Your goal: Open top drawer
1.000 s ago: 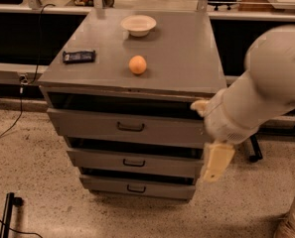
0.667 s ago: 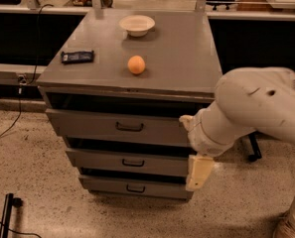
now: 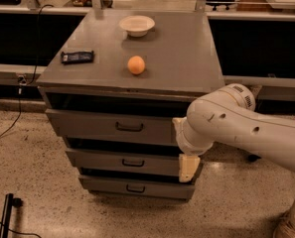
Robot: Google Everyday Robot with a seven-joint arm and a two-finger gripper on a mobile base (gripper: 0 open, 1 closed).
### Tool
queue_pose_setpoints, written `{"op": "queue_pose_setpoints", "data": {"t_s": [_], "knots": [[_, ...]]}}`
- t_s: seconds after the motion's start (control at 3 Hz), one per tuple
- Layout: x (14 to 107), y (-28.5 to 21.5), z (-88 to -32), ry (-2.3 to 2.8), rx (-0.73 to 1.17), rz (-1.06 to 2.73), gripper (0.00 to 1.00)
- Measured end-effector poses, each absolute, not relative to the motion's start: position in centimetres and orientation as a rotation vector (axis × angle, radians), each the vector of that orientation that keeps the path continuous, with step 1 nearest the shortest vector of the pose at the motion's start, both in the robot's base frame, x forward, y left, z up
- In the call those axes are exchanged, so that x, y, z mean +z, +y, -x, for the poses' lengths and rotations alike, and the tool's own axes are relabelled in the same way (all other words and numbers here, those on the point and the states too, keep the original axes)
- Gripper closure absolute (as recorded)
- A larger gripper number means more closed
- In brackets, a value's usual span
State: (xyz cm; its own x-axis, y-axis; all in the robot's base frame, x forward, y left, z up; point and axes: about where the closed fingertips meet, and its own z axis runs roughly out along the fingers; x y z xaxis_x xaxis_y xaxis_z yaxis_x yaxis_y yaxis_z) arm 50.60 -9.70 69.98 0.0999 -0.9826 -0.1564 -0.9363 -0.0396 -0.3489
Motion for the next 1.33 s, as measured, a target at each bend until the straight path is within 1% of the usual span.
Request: {"op": "queue_pose_setpoints", "data": {"t_s": [0.33, 0.67, 1.0, 1.33], "knots": [[70.0, -9.7, -50.6, 1.883, -0.177, 2.025, 0.00], [70.1, -9.8, -51.4, 1.862, -0.215, 2.040, 0.00], [70.9, -9.8, -53.5, 1.816, -0.264, 2.038, 0.00], [71.1, -9.9, -55.7, 1.783, -0.246, 2.010, 0.00]]}}
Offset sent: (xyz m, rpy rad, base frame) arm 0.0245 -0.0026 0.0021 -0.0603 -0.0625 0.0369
